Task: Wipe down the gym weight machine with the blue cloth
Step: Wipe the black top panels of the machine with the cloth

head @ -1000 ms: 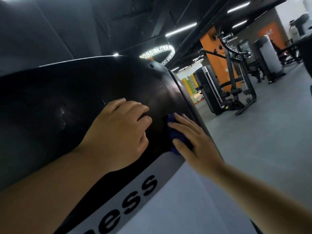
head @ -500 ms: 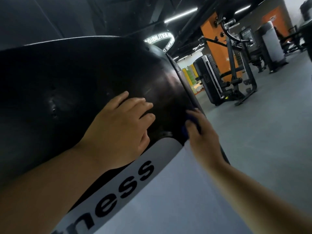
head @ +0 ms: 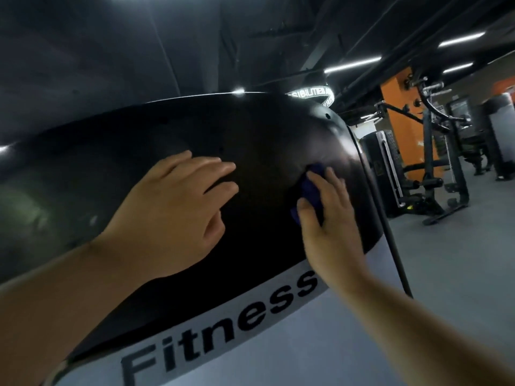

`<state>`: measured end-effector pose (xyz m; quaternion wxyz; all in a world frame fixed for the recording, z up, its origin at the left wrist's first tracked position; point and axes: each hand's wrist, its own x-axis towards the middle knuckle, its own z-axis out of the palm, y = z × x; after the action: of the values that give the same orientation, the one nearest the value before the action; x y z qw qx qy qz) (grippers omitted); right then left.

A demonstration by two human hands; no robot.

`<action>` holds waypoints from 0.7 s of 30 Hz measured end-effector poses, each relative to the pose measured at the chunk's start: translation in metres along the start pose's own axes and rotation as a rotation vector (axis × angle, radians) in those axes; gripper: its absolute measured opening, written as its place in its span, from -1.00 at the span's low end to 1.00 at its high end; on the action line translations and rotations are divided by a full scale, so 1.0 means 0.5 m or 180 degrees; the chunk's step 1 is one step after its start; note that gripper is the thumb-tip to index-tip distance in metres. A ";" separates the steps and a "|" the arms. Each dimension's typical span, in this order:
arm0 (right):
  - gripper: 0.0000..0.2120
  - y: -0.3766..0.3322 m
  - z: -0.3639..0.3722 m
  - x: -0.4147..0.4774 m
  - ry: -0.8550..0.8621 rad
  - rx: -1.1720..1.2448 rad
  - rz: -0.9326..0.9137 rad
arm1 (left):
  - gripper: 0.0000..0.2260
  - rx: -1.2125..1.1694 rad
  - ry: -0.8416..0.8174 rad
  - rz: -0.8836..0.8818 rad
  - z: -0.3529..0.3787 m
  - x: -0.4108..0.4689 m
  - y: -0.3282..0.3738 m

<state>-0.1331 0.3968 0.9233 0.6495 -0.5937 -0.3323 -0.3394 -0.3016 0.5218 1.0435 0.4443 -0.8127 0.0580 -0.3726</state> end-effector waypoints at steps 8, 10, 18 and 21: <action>-0.58 -0.064 0.038 0.044 -0.0408 -0.0420 -0.1539 | -0.57 -0.0072 0.0303 -0.0542 0.000 -0.084 -0.046; -0.59 -0.109 0.052 0.135 0.0058 0.0158 -0.0537 | -0.57 -0.0110 0.0388 -0.0606 0.000 -0.096 -0.049; -0.53 -0.164 0.069 0.041 -0.1307 -0.0858 -0.2554 | -0.54 -0.0213 0.0546 -0.1042 -0.007 -0.146 -0.097; -0.53 -0.163 0.049 0.147 -0.0330 -0.0167 -0.0957 | -0.54 -0.0280 0.0588 -0.1241 -0.011 -0.163 -0.103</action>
<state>-0.1618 0.4126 1.0309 0.5576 -0.5708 -0.4415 -0.4102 -0.3759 0.5835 1.0394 0.3207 -0.7895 -0.0435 -0.5214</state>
